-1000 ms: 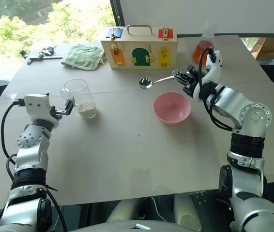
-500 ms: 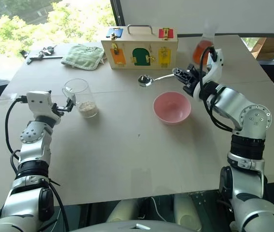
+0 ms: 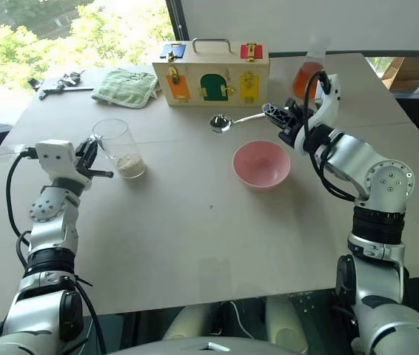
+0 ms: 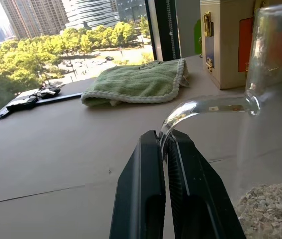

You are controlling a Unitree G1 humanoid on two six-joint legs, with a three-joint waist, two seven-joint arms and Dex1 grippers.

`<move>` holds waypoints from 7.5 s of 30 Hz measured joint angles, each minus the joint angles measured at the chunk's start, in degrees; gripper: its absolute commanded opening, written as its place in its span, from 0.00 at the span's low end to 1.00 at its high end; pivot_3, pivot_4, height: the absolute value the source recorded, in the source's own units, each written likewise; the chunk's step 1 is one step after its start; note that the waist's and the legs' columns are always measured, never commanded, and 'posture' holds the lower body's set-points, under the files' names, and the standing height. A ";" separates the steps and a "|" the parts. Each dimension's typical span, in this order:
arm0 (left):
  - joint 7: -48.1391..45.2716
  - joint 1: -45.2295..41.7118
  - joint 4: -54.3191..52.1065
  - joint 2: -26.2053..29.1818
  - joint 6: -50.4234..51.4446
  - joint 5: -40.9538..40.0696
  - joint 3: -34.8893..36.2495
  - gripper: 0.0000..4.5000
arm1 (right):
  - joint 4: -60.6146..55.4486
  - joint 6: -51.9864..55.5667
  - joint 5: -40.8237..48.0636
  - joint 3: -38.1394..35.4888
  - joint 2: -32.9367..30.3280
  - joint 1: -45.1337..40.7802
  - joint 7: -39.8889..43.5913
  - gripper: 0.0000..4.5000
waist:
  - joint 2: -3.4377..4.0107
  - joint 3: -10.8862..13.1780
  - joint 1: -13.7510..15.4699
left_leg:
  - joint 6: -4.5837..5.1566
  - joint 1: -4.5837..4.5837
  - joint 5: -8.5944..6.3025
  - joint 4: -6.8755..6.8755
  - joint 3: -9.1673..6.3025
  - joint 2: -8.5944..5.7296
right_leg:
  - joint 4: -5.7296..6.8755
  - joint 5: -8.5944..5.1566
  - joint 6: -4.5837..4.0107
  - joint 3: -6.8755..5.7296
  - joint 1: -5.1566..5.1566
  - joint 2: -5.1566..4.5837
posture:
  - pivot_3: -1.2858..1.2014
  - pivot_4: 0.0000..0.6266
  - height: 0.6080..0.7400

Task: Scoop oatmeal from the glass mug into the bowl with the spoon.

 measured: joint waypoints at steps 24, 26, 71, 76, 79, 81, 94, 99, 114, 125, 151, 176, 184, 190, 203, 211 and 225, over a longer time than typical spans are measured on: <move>19.10 -3.13 -23.91 -12.18 13.40 21.03 -18.76 0.00 | 0.63 3.98 0.66 3.97 -5.62 -10.44 0.77 0.00 | -0.05 0.02 0.52 | 0.00 -0.37 0.01 0.08 -0.01 -0.02 | -0.06 0.00 0.01 -0.05 -0.26 0.00 | 0.52 0.24 1.00; 19.50 -3.99 -23.20 -12.89 12.40 21.68 -19.47 0.00 | 0.98 4.31 -0.99 5.02 -6.03 -11.28 1.70 0.00 | -0.05 0.01 0.49 | 0.00 -0.45 0.01 0.11 -0.03 -0.02 | -0.07 0.00 0.00 -0.08 -0.31 -0.01 | 0.52 0.24 1.00; 4.60 -14.31 -2.42 -15.19 -0.85 13.45 -20.46 0.00 | 14.06 -1.25 -66.30 30.64 -3.91 -24.72 54.44 0.00 | -0.07 0.01 -0.02 | -0.02 -0.90 0.02 0.25 -0.01 -0.07 | 0.06 0.01 0.00 -0.25 -0.93 -0.11 | 0.52 0.24 1.00; 4.85 -14.41 -2.30 -15.17 -1.03 14.38 -20.52 0.00 | 12.25 -2.20 -68.86 31.42 -4.61 -23.60 57.70 0.00 | -0.07 0.01 -0.02 | -0.02 -0.91 0.02 0.25 -0.01 -0.07 | 0.06 0.01 0.01 -0.27 -0.93 -0.11 | 0.52 0.24 1.00; 5.02 -14.40 -2.30 -15.17 -1.18 14.68 -20.52 0.00 | 10.46 -0.92 -69.08 31.51 -4.58 -22.53 58.84 0.00 | -0.07 0.01 -0.05 | -0.02 -0.91 0.02 0.27 -0.01 -0.07 | 0.09 0.01 0.01 -0.27 -0.93 -0.11 | 0.52 0.24 1.00; 5.18 -14.40 -2.30 -15.18 -1.23 14.78 -20.52 0.00 | 10.14 0.82 -68.59 31.10 -3.91 -22.27 58.93 0.00 | -0.07 0.01 -0.07 | -0.02 -0.91 0.03 0.28 -0.01 -0.07 | 0.10 0.01 0.00 -0.27 -0.93 -0.11 | 0.52 0.24 1.00; 5.64 -14.37 -2.30 -15.32 -2.46 15.23 -20.55 0.00 | 14.06 15.85 -65.00 16.26 3.09 -24.36 51.67 0.00 | -0.07 0.01 -0.03 | -0.02 -0.91 0.03 0.33 -0.01 -0.08 | 0.15 0.01 0.00 -0.27 -0.93 -0.12 | 0.52 0.24 1.00; 5.79 -14.33 -2.29 -15.36 -3.12 15.31 -20.56 0.00 | 16.91 17.44 -64.78 12.96 3.46 -25.31 49.66 0.00 | -0.07 0.01 -0.06 | -0.02 -0.91 0.03 0.32 0.01 -0.08 | 0.15 0.01 0.00 -0.26 -0.93 -0.12 | 0.52 0.24 1.00; 5.90 -14.29 -0.91 -16.14 -3.67 15.35 -20.60 0.00 | 24.13 25.58 -62.64 -2.93 7.21 -29.67 40.06 0.00 | -0.07 0.00 -0.09 | -0.02 -0.91 0.03 0.33 0.04 -0.08 | 0.21 0.01 0.00 -0.23 -0.95 -0.12 | 0.52 0.24 1.00; 8.48 -14.32 0.04 -16.18 -5.40 17.20 -20.65 0.00 | 20.93 30.48 -62.04 -7.17 9.72 -30.04 34.62 0.00 | -0.08 -0.01 -0.41 | -0.02 -0.91 0.03 0.38 0.16 -0.08 | 0.49 0.01 0.00 -0.19 -1.09 -0.17 | 0.52 0.24 1.00; 17.04 -16.49 5.09 -13.66 -10.69 24.88 -22.78 0.00 | 23.26 35.78 -63.40 -26.54 14.04 -36.60 21.78 0.00 | -0.07 -0.01 -1.04 | -0.02 -0.92 0.02 0.88 0.37 -0.11 | 1.05 0.01 0.00 -0.12 -1.17 -0.21 | 0.52 0.24 1.00; 19.59 -18.47 10.25 -12.82 -11.98 22.99 -21.80 0.00 | 17.39 36.49 -61.36 -33.34 16.47 -37.35 17.29 0.00 | -0.07 -0.01 -1.04 | -0.02 -0.94 0.02 0.86 0.37 -0.11 | 1.03 0.01 0.00 -0.12 -1.18 -0.21 | 0.52 0.24 1.00; 19.60 -19.00 11.62 -14.09 -12.05 21.37 -20.78 0.00 | 16.34 36.50 -60.36 -36.01 17.12 -37.34 14.79 0.00 | -0.07 -0.01 -0.99 | -0.01 -0.95 0.02 0.86 0.37 -0.12 | 1.03 0.01 0.00 -0.12 -1.18 -0.22 | 0.52 0.24 1.00; 18.64 -19.87 12.79 -16.07 -12.05 19.62 -20.44 0.00 | 13.34 36.50 -58.08 -37.51 17.18 -36.23 13.15 0.00 | -0.07 -0.01 -0.85 | -0.01 -0.97 0.02 0.86 0.37 -0.12 | 1.01 0.01 0.00 -0.12 -1.18 -0.22 | 0.52 0.24 1.00; 17.12 -22.53 14.12 -18.69 -12.02 17.57 -20.06 0.00 | 6.84 36.50 -46.00 -39.75 17.01 -31.54 5.40 0.00 | -0.07 -0.01 -1.09 | -0.01 -0.98 0.02 0.85 0.37 -0.11 | 1.02 0.01 0.00 -0.11 -1.21 -0.21 | 0.52 0.24 1.00; 16.88 -23.05 15.61 -19.65 -12.02 17.57 -20.07 0.00 | 3.25 36.51 -33.51 -40.37 16.19 -26.55 -3.86 0.00 | -0.07 -0.01 -1.10 | -0.01 -0.98 0.02 0.85 0.39 -0.11 | 1.02 0.01 0.00 -0.10 -1.20 -0.21 | 0.52 0.24 1.00; 16.46 -24.12 17.67 -20.06 -12.16 17.58 -20.06 0.00 | 0.16 28.14 -1.02 -34.89 13.24 -14.62 -26.82 0.00 | -0.09 -0.02 -1.20 | 0.01 -0.99 0.02 0.85 0.45 -0.10 | 1.01 0.01 0.00 -0.06 -1.19 -0.21 | 0.52 0.24 1.00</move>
